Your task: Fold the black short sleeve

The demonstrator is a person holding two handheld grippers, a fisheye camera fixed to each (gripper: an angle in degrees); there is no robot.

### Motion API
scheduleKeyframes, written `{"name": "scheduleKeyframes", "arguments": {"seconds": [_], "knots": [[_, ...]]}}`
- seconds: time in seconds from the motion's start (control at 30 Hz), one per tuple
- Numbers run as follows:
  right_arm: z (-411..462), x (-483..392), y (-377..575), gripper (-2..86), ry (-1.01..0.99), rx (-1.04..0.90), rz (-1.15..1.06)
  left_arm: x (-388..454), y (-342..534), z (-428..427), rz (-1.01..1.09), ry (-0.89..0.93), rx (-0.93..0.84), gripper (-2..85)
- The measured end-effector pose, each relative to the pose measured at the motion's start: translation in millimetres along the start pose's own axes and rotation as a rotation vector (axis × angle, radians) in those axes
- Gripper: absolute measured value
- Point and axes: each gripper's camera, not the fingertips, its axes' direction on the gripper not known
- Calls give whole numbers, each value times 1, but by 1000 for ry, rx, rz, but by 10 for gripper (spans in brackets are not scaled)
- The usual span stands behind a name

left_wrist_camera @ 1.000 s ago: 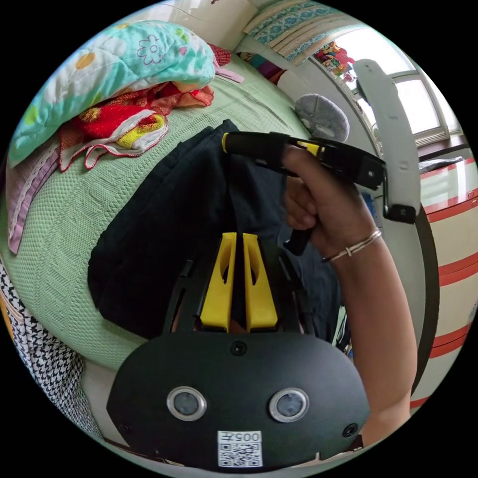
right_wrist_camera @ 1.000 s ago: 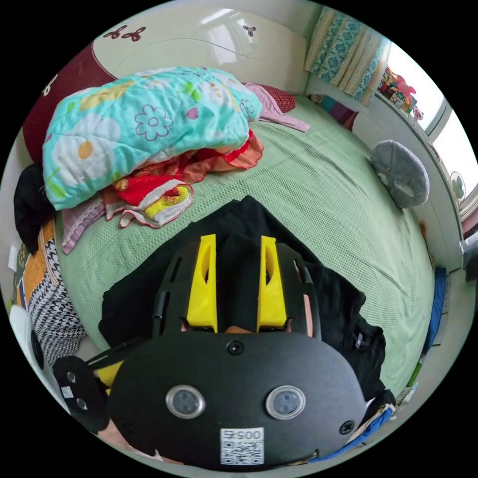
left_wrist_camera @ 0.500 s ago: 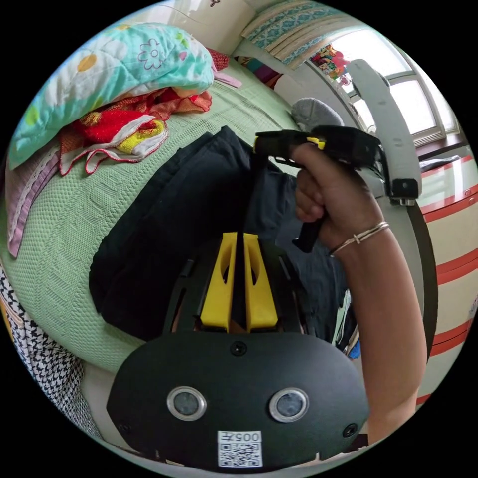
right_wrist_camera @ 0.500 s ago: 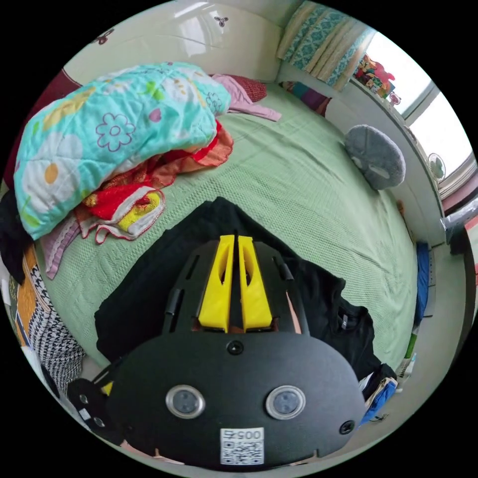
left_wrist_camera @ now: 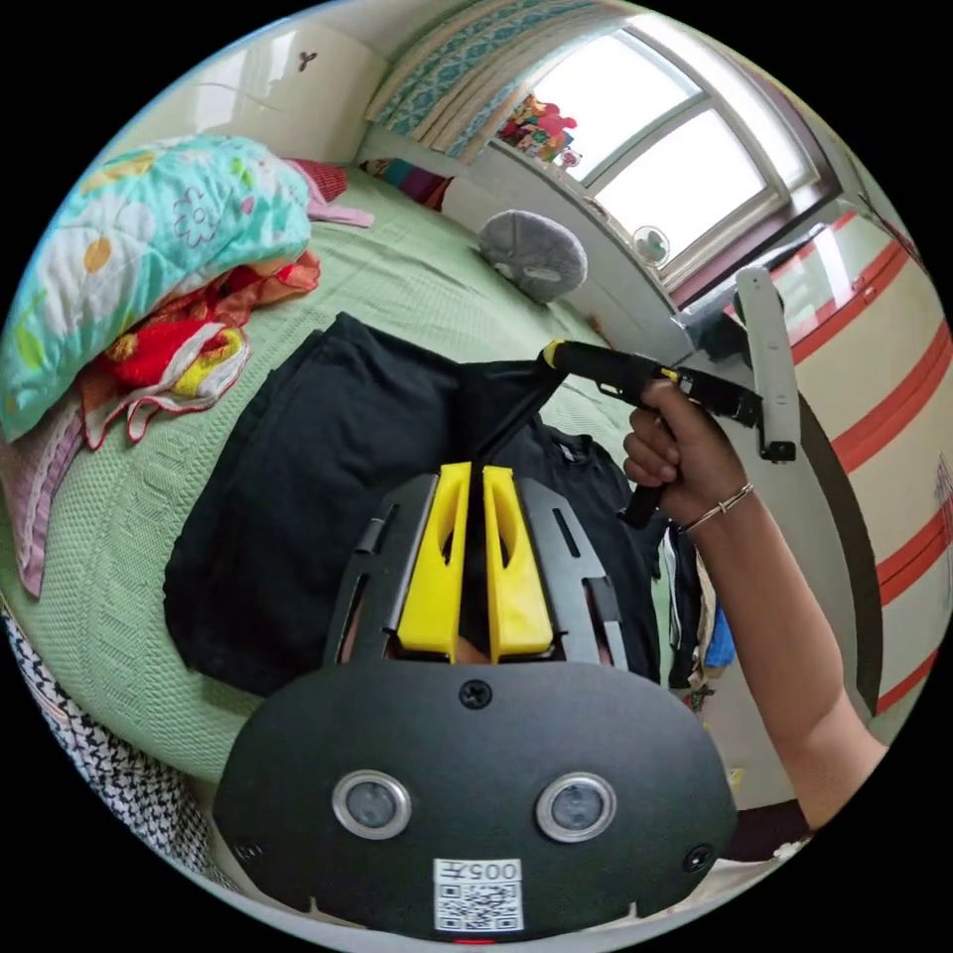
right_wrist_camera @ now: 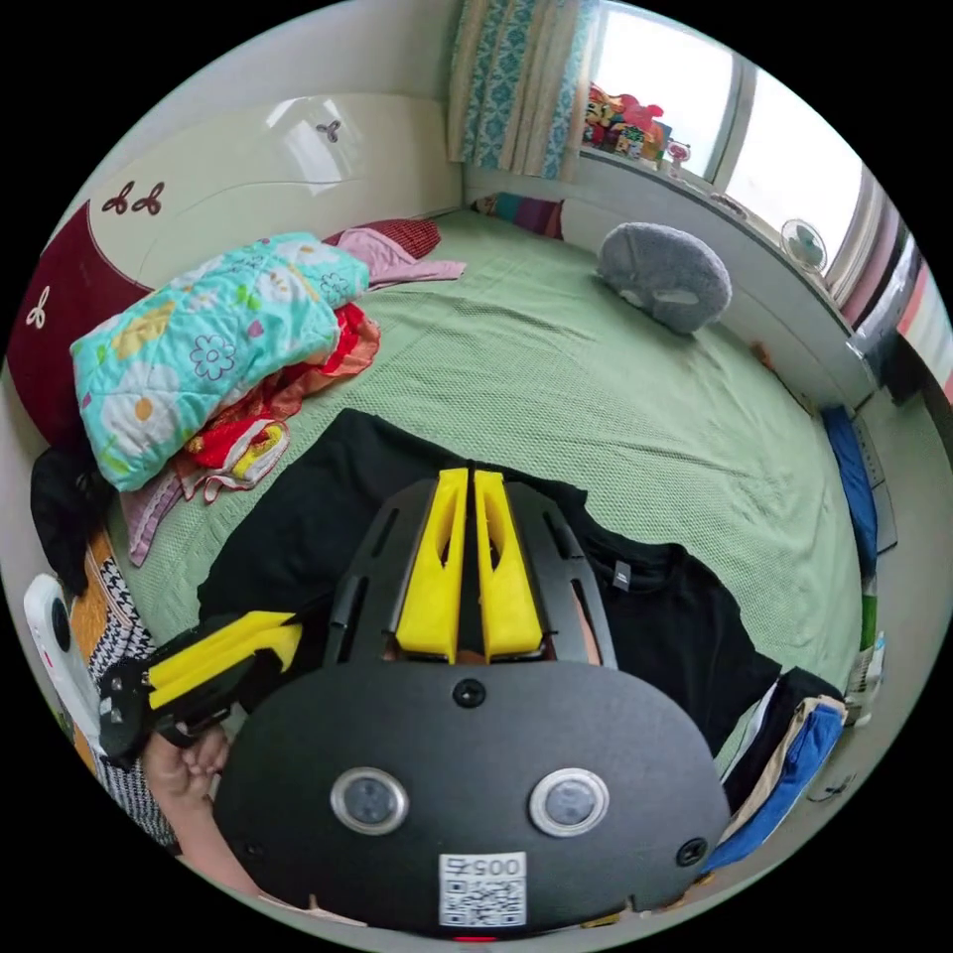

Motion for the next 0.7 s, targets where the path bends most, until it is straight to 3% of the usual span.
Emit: {"name": "scheduleKeyframes", "arguments": {"seconds": [0.2,0.33,0.47,0.57,0.7], "knots": [[18,66,23,-16,16,-45,123,9,-2,-5,-5,122,17,2],[48,100,31,-9,-35,-142,183,20,-8,2,-6,64,-4,-5],[67,112,30,30,39,-212,168,32,-13,18,7,19,-70,-3],[55,121,25,53,109,-143,157,43,-18,29,26,-31,-99,5],[27,126,7,68,-35,-58,106,60,-22,47,70,-41,-155,40]]}}
